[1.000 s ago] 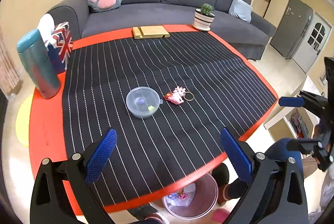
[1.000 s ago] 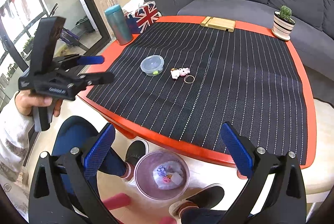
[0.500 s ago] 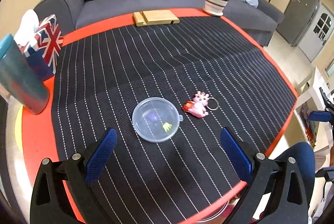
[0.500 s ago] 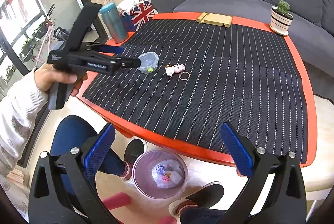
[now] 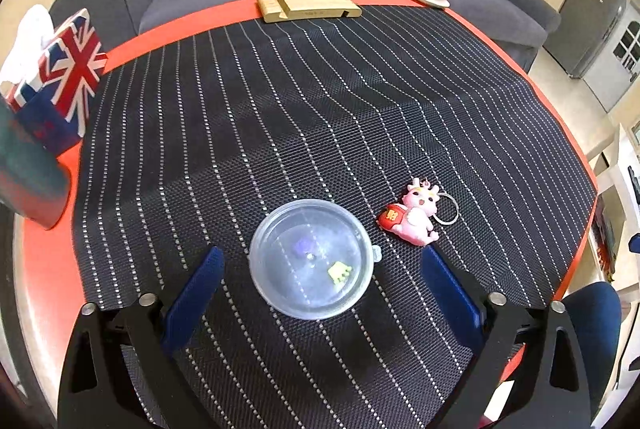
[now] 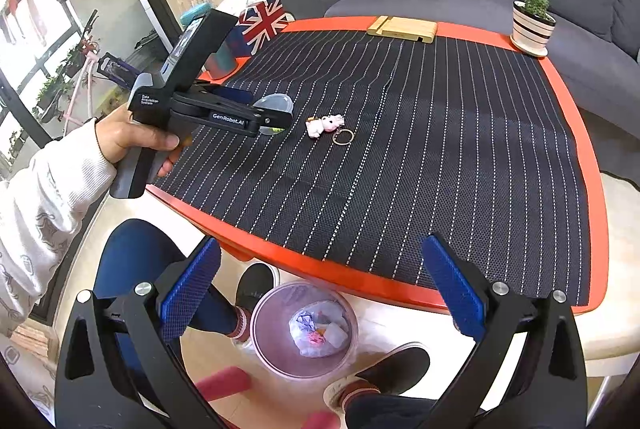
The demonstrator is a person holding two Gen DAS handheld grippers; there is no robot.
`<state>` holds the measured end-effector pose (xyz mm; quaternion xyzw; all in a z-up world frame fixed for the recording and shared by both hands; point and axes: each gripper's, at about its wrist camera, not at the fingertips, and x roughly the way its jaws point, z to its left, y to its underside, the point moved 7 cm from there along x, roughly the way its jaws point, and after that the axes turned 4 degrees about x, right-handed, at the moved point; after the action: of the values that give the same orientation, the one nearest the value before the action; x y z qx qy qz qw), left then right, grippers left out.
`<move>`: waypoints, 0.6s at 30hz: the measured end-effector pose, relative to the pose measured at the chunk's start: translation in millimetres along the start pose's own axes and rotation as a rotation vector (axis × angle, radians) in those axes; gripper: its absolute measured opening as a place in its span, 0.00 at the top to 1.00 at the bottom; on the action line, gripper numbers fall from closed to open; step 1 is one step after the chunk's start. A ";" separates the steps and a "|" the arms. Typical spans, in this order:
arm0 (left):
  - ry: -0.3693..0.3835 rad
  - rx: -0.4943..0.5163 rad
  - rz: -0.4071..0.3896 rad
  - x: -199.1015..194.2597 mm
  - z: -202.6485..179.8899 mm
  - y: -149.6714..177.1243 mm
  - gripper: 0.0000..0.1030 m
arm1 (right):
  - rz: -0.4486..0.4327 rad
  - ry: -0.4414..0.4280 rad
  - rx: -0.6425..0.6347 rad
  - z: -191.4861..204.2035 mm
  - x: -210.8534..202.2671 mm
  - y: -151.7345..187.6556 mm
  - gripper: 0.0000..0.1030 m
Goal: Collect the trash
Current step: 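Close the left tool on the clear container and lift it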
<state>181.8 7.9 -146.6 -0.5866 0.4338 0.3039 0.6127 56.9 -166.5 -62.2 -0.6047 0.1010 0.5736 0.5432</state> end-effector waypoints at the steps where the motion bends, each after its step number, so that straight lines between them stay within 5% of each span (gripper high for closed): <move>1: -0.002 0.001 0.007 1.9 0.2 0.2 0.19 | 0.002 -0.001 0.001 -0.1 0.7 0.4 0.04; 5: -0.007 -0.001 0.024 8.2 1.9 2.6 0.37 | 0.005 -0.003 0.000 0.3 2.8 0.4 0.04; 18: -0.023 -0.001 -0.021 -5.9 4.8 1.8 0.38 | 0.016 0.000 -0.009 1.4 11.5 -4.2 0.04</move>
<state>178.5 13.7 -142.5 -0.5880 0.4204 0.3043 0.6205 63.0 -158.0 -68.8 -0.6065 0.1031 0.5782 0.5359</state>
